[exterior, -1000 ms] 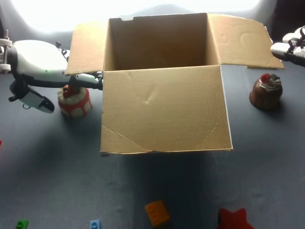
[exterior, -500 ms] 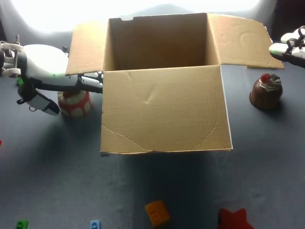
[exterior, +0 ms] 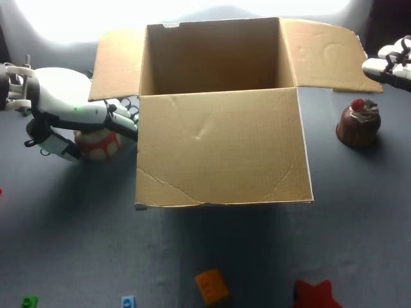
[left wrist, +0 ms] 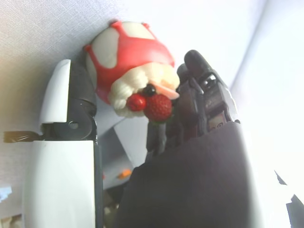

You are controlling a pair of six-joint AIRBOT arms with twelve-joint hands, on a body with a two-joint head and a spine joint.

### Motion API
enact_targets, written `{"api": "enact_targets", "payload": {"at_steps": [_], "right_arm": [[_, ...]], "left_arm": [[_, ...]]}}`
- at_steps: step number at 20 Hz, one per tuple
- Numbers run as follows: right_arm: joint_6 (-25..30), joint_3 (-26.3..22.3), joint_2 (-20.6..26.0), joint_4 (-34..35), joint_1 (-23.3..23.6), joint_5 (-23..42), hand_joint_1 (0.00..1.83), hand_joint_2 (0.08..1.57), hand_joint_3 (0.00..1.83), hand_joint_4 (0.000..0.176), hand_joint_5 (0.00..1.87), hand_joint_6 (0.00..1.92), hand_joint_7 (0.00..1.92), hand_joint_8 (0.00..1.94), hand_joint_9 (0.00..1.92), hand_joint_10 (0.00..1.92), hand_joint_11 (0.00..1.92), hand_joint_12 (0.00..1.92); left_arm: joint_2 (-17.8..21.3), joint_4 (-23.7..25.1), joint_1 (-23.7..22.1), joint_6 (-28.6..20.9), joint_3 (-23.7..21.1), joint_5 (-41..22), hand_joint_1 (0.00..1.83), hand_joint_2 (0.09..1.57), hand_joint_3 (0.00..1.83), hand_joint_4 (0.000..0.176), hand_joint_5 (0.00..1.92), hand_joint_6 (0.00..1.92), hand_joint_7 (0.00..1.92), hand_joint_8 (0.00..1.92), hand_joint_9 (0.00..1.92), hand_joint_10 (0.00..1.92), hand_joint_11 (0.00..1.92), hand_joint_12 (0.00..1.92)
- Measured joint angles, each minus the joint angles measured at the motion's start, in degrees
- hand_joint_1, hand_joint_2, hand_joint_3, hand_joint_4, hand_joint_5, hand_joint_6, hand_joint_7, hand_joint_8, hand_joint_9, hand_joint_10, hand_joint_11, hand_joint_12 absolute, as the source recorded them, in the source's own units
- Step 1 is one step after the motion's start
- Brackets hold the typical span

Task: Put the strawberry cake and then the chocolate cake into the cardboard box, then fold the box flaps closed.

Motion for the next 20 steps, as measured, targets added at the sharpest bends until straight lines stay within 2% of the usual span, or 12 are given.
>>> {"api": "enact_targets", "payload": {"at_steps": [1,2,3,4,5,6,7,8,10,12,15,20], "right_arm": [[0.00,0.00,0.00,0.00,0.00,0.02,1.18,1.07,0.00,0.019,0.00,0.00,0.02,0.00,0.09,0.00,0.00,0.39],[0.00,0.00,0.00,0.00,0.00,0.02,1.18,1.08,0.00,0.019,0.00,0.00,0.01,0.00,0.07,0.01,0.00,0.32],[0.00,0.00,0.00,0.00,0.00,0.04,1.19,1.07,0.00,0.020,0.01,0.00,0.03,0.00,0.08,0.01,0.00,0.31],[0.00,0.00,0.00,0.00,0.00,0.04,1.19,1.07,0.00,0.024,0.01,0.00,0.02,0.00,0.08,0.01,0.00,0.31],[0.00,0.00,0.00,0.04,0.00,-0.02,1.18,1.07,0.00,0.026,0.01,0.00,0.02,0.00,0.09,0.01,0.00,0.37],[0.00,0.00,0.00,0.00,0.00,0.00,1.18,1.08,0.00,0.019,0.00,0.00,0.01,0.00,0.08,0.01,0.00,0.28],[0.00,-0.02,-0.02,-0.04,0.00,0.07,1.18,1.08,0.00,0.021,0.00,0.00,0.01,0.00,0.07,0.00,0.00,0.23],[0.00,0.00,-0.02,-0.02,0.00,0.04,1.17,1.08,0.00,0.027,0.01,0.00,0.03,0.00,0.09,0.01,0.00,0.30],[0.00,0.00,0.00,0.00,0.00,0.02,1.18,1.07,0.00,0.018,0.01,0.00,0.02,0.00,0.09,0.01,0.00,0.36],[0.00,0.00,0.00,0.02,0.00,0.00,1.17,1.08,0.00,0.017,0.00,0.00,0.02,0.00,0.09,0.01,0.00,0.38],[0.00,0.00,0.00,0.00,0.00,0.02,1.16,1.08,0.00,0.017,0.00,0.00,0.04,0.00,0.11,0.01,0.00,0.53],[0.00,0.00,0.00,0.00,0.00,0.02,1.16,1.08,0.00,0.013,0.00,0.00,0.04,0.00,0.11,0.01,0.00,0.51]], "left_arm": [[-0.02,-0.66,0.00,-0.07,-0.02,-0.15,1.43,1.06,0.00,0.010,0.21,1.18,0.01,1.44,0.20,1.68,0.36,1.85],[-0.15,-0.85,0.00,0.04,-0.04,-0.07,1.44,1.08,0.00,0.000,0.18,1.39,0.01,1.61,0.21,1.78,0.40,1.91],[-0.17,-0.28,0.17,0.07,-0.13,0.13,1.57,1.17,0.02,0.000,0.20,1.57,0.07,1.69,0.52,1.66,0.41,1.87],[-0.17,-0.31,0.70,0.17,-0.13,0.31,1.47,1.29,0.02,0.000,0.28,1.60,0.34,1.75,0.56,1.72,0.44,1.86],[-0.15,0.02,0.74,0.17,-0.13,0.26,1.59,1.28,0.01,0.000,0.32,1.57,0.38,1.75,0.50,1.73,0.55,1.85],[-0.13,-0.26,0.76,0.17,-0.13,0.26,1.48,1.33,0.00,0.000,0.47,1.66,0.38,1.77,0.48,1.73,0.55,1.87],[0.07,-0.26,0.76,0.22,-0.46,0.55,1.46,1.33,0.00,0.000,0.51,1.68,0.40,1.75,0.47,1.72,0.54,1.87],[0.15,-0.26,0.85,0.17,-0.50,0.48,1.46,1.34,0.00,0.000,0.50,1.75,0.41,1.74,0.46,1.72,0.53,1.87],[0.61,-0.13,1.01,0.20,-0.94,0.50,1.45,1.35,0.00,0.000,0.45,1.84,0.44,1.71,0.44,1.73,0.49,1.87],[1.64,-0.20,1.44,0.17,-1.36,0.07,1.45,1.35,0.00,0.000,0.46,1.83,0.44,1.73,0.44,1.74,0.48,1.88],[3.80,0.44,1.92,0.22,-1.99,-0.17,1.45,1.36,0.00,0.000,0.45,1.83,0.41,1.77,0.42,1.76,0.47,1.91],[8.11,0.81,1.38,-0.74,-4.37,-0.55,1.44,1.38,0.00,0.000,0.39,1.87,0.36,1.84,0.40,1.83,0.48,1.89]]}}
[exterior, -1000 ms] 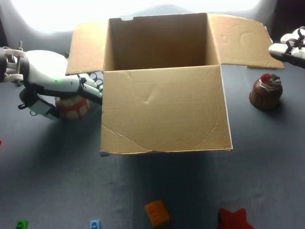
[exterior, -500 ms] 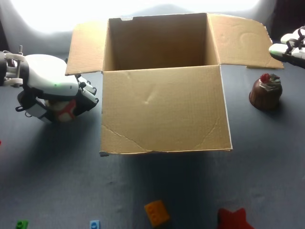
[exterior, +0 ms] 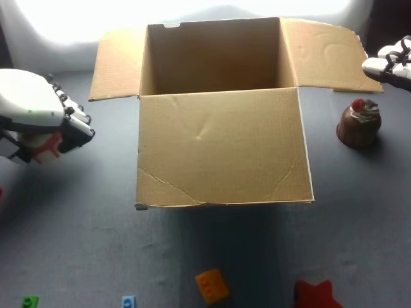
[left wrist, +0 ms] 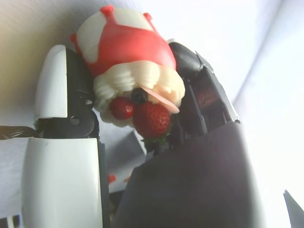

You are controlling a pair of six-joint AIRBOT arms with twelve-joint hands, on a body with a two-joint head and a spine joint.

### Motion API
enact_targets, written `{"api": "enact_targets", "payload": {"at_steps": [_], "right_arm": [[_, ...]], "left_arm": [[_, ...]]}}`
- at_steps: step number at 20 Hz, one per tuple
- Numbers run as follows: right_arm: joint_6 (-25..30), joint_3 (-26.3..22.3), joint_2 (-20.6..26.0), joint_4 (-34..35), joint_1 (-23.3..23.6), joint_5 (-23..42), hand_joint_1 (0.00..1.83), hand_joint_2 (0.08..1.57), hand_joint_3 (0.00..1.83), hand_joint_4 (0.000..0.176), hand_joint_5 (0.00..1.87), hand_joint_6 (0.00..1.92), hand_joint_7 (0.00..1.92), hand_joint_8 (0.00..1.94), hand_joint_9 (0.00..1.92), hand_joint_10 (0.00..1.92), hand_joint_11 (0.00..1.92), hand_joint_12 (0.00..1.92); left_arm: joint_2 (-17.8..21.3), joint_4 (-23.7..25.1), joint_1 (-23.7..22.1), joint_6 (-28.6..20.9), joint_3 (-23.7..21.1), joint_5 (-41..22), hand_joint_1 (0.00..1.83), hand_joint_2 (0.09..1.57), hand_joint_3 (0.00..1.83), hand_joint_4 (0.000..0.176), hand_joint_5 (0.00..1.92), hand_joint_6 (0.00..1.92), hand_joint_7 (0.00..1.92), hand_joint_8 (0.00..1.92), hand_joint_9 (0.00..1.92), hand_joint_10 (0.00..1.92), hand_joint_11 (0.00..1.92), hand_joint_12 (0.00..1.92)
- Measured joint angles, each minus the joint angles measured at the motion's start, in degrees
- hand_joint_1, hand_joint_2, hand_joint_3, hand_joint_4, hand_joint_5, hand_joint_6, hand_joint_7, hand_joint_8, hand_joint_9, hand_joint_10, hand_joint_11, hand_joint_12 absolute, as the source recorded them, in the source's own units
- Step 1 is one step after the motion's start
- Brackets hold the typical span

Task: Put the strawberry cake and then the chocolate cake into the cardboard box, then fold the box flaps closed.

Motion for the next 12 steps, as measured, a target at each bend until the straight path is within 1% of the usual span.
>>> {"api": "enact_targets", "payload": {"at_steps": [1,2,3,4,5,6,7,9,10,11,12], "right_arm": [[0.00,-0.02,0.00,0.00,0.00,-0.02,1.19,1.07,0.00,0.011,0.00,0.00,0.03,0.00,0.10,0.00,0.00,0.48],[0.00,-0.02,0.00,0.00,0.00,0.00,1.18,1.08,0.00,0.014,0.00,0.00,0.03,0.00,0.10,0.00,0.00,0.48],[0.00,-0.07,0.00,0.02,0.00,0.02,1.16,1.08,0.00,0.014,0.00,0.00,0.01,0.00,0.10,0.00,0.00,0.47],[0.00,-0.07,-0.02,0.00,0.00,0.00,1.17,1.08,0.00,0.019,0.00,0.00,0.01,0.00,0.09,0.00,0.00,0.43],[0.00,-0.13,0.00,0.00,0.00,0.00,1.18,1.08,0.00,0.015,0.00,0.00,0.02,0.00,0.09,0.00,0.00,0.39],[0.00,-0.13,0.00,0.00,0.00,0.00,1.18,1.08,0.00,0.015,0.00,0.00,0.02,0.00,0.09,0.00,0.00,0.39],[0.00,-0.17,0.00,0.00,0.00,0.00,1.17,1.07,0.00,0.016,0.00,0.00,0.02,0.00,0.11,0.01,0.00,0.53],[0.00,-0.20,0.00,0.00,0.00,0.00,1.17,1.08,0.00,0.016,0.00,0.00,0.03,0.00,0.10,0.00,0.00,0.54],[0.00,-0.20,0.00,0.00,0.00,0.00,1.16,1.09,0.01,0.019,0.00,0.00,0.03,0.00,0.09,0.01,0.00,0.47],[0.00,-0.20,0.00,0.00,0.00,0.00,1.17,1.09,0.01,0.018,0.00,0.00,0.02,0.00,0.09,0.01,0.00,0.41],[0.00,-0.20,0.00,0.00,0.00,0.00,1.17,1.09,0.01,0.020,0.00,0.00,0.03,0.00,0.09,0.01,0.00,0.40]], "left_arm": [[0.70,0.24,-0.46,-0.92,-0.61,-0.35,1.26,1.42,0.01,0.000,0.41,1.85,0.37,1.87,0.43,1.85,0.40,1.88],[1.70,0.26,-1.33,-1.27,-1.66,-0.52,1.41,1.39,0.01,0.000,0.41,1.86,0.34,1.89,0.40,1.84,0.46,1.87],[3.28,1.42,-3.67,-2.29,-3.37,-0.90,1.44,1.38,0.01,0.000,0.41,1.85,0.34,1.89,0.40,1.83,0.48,1.87],[4.48,1.79,-5.49,-2.45,-4.68,-1.14,1.44,1.38,0.00,0.000,0.41,1.85,0.34,1.88,0.41,1.82,0.49,1.86],[5.64,2.34,-7.63,-2.80,-6.16,-1.11,1.44,1.37,0.00,0.000,0.41,1.87,0.34,1.87,0.42,1.80,0.50,1.85],[6.25,3.21,-8.92,-3.02,-7.10,-1.05,1.44,1.37,0.00,0.000,0.41,1.87,0.34,1.87,0.42,1.80,0.50,1.85],[6.99,4.35,-10.51,-3.54,-8.11,-1.16,1.44,1.37,0.00,0.000,0.40,1.88,0.36,1.87,0.42,1.81,0.50,1.84],[7.91,6.36,-12.70,-3.96,-9.11,-1.27,1.44,1.38,0.00,0.000,0.39,1.91,0.36,1.87,0.41,1.81,0.49,1.84],[8.28,6.93,-13.53,-4.07,-9.31,-1.29,1.44,1.38,0.00,0.000,0.40,1.90,0.33,1.88,0.39,1.82,0.49,1.86],[8.96,8.72,-14.93,-4.37,-9.60,-1.22,1.44,1.38,0.00,0.000,0.40,1.90,0.33,1.89,0.39,1.83,0.50,1.87],[9.44,9.53,-16.02,-4.92,-9.62,-1.29,1.44,1.38,0.00,0.000,0.41,1.90,0.32,1.88,0.38,1.84,0.49,1.86]]}}
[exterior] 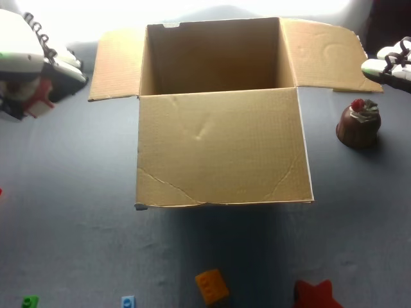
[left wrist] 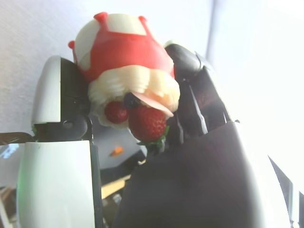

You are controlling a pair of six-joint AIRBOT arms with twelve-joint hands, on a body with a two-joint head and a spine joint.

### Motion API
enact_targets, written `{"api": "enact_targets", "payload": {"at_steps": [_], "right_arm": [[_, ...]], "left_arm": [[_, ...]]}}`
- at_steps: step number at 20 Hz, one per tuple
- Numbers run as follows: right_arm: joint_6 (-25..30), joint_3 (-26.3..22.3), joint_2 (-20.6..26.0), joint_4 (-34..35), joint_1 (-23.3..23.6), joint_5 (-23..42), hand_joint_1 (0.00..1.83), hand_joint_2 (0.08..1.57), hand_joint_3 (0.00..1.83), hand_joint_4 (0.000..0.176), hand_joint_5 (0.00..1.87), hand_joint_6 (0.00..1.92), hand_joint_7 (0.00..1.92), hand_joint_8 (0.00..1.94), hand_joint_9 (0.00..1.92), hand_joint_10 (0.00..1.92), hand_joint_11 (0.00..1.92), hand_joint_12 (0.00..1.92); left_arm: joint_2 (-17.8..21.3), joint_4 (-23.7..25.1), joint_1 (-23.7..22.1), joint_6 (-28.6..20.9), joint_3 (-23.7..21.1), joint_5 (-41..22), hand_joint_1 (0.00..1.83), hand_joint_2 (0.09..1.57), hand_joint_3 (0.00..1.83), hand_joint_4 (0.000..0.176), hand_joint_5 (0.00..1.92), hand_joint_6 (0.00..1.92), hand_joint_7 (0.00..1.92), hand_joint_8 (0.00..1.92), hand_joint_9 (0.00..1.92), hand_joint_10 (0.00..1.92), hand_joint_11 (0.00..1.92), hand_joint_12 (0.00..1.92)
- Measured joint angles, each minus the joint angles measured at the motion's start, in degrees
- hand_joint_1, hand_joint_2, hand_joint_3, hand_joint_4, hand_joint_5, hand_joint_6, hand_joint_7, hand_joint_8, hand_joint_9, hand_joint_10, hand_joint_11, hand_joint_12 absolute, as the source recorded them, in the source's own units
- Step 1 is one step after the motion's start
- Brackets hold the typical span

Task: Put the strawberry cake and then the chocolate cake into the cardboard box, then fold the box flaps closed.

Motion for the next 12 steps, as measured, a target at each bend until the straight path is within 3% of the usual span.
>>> {"api": "enact_targets", "payload": {"at_steps": [3,8,12], "right_arm": [[0.00,0.00,0.00,-0.02,0.00,0.00,1.16,1.09,0.01,0.022,0.00,0.00,0.04,0.00,0.10,0.01,0.00,0.50],[0.00,0.00,0.00,0.00,0.00,0.00,1.17,1.08,0.00,0.019,0.01,0.00,0.04,0.00,0.10,0.01,0.00,0.50],[0.00,0.00,0.00,0.00,0.00,-0.02,1.18,1.09,0.00,0.022,0.00,0.00,0.02,0.00,0.08,0.00,0.00,0.34]], "left_arm": [[0.83,1.53,-2.27,-0.66,-0.33,-0.11,1.44,1.38,0.00,0.000,0.39,1.91,0.34,1.87,0.40,1.85,0.50,1.84],[1.92,4.07,-7.91,-2.01,-3.45,-1.64,1.44,1.38,0.00,0.000,0.40,1.89,0.33,1.87,0.40,1.82,0.49,1.86],[2.05,6.47,-10.34,-2.43,-3.50,-1.79,1.44,1.38,0.00,0.000,0.40,1.87,0.35,1.86,0.41,1.81,0.51,1.86]]}}
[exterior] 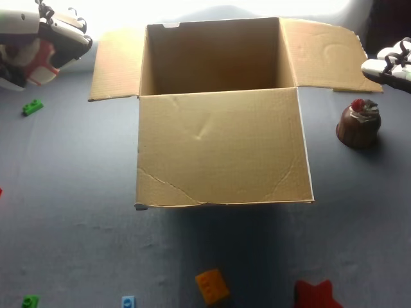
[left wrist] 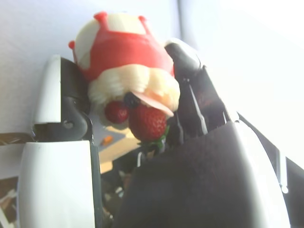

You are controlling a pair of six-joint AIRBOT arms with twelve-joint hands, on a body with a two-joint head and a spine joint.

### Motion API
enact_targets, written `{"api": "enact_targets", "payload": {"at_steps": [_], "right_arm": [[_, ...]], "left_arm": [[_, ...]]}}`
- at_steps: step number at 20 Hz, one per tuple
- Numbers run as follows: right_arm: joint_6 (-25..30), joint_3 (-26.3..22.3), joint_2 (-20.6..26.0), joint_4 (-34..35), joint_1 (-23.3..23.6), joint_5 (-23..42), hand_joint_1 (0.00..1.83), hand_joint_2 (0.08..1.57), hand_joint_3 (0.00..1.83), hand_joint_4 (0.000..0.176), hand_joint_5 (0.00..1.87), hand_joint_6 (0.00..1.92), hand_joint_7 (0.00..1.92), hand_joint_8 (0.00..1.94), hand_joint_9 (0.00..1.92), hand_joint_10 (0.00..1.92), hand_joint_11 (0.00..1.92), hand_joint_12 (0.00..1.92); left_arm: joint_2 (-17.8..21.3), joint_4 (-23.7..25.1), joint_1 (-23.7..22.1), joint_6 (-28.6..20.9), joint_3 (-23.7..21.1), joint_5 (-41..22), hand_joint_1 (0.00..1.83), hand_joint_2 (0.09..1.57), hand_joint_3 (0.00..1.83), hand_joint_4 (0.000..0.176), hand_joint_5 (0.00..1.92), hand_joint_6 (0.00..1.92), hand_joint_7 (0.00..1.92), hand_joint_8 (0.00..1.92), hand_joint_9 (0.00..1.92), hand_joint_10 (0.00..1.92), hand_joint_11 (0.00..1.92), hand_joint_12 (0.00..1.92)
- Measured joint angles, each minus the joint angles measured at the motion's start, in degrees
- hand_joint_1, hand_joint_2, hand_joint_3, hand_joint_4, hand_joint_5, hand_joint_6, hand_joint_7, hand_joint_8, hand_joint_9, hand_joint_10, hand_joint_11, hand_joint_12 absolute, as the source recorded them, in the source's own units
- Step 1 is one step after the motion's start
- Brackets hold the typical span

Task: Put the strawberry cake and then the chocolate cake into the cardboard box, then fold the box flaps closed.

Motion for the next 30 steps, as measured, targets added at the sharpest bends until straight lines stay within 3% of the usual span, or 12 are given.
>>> {"api": "enact_targets", "payload": {"at_steps": [7,11,16,17,22,24,25,30], "right_arm": [[0.00,0.00,0.00,0.00,0.00,0.02,1.15,1.10,0.01,0.019,0.00,0.00,0.02,0.00,0.05,0.00,0.00,0.28],[-0.02,-0.04,0.00,0.00,0.00,0.02,1.17,1.08,0.00,0.015,0.01,0.00,0.04,0.00,0.06,0.01,0.00,0.31],[-0.02,-0.04,0.00,0.00,0.00,0.04,1.17,1.08,0.00,0.019,0.01,0.00,0.04,0.00,0.08,0.01,0.00,0.32],[-0.02,-0.04,0.00,0.44,0.00,0.02,1.15,1.09,0.00,0.022,0.01,0.00,0.03,0.00,0.07,0.00,0.00,0.23],[-0.04,-0.04,0.00,1.97,0.00,0.00,1.15,1.09,0.00,0.011,0.00,0.00,0.04,0.00,0.08,0.01,0.00,0.29],[-0.04,-0.04,0.00,3.87,0.00,0.00,1.16,1.09,0.00,0.017,0.00,0.00,0.02,0.00,0.08,0.00,0.00,0.31],[-0.04,-0.04,0.00,4.07,0.00,-0.02,1.16,1.10,0.01,0.020,0.00,0.00,0.02,0.00,0.06,0.00,0.00,0.21],[-0.04,-0.04,0.00,5.22,0.00,-0.09,1.14,1.09,0.00,0.017,0.01,0.00,0.05,0.00,0.09,0.01,0.00,0.27]], "left_arm": [[-0.50,4.72,-7.37,-1.22,-0.17,-1.64,1.44,1.37,0.00,0.000,0.40,1.88,0.37,1.81,0.42,1.77,0.52,1.87],[-1.97,6.58,-9.29,-1.73,-0.98,-2.71,1.44,1.38,0.00,0.000,0.39,1.89,0.33,1.85,0.40,1.82,0.49,1.87],[-4.87,8.28,-10.69,-2.25,-1.88,-3.69,1.45,1.37,0.00,0.000,0.41,1.88,0.37,1.79,0.43,1.78,0.51,1.86],[-5.35,8.52,-10.88,-2.27,-1.88,-3.74,1.44,1.37,0.00,0.000,0.40,1.86,0.38,1.80,0.44,1.78,0.51,1.86],[-8.70,10.21,-11.13,-2.32,-2.58,-3.89,1.45,1.36,0.00,0.000,0.39,1.89,0.42,1.76,0.45,1.73,0.51,1.87],[-9.64,10.34,-11.17,-2.34,-3.41,-4.13,1.45,1.36,0.00,0.000,0.39,1.88,0.41,1.77,0.45,1.73,0.52,1.86],[-10.38,10.88,-11.17,-2.32,-3.78,-4.17,1.45,1.36,0.00,0.000,0.39,1.90,0.42,1.75,0.45,1.73,0.52,1.86],[-14.10,11.91,-11.15,-2.36,-3.41,-4.37,1.45,1.36,0.00,0.000,0.40,1.89,0.40,1.78,0.45,1.74,0.50,1.86]]}}
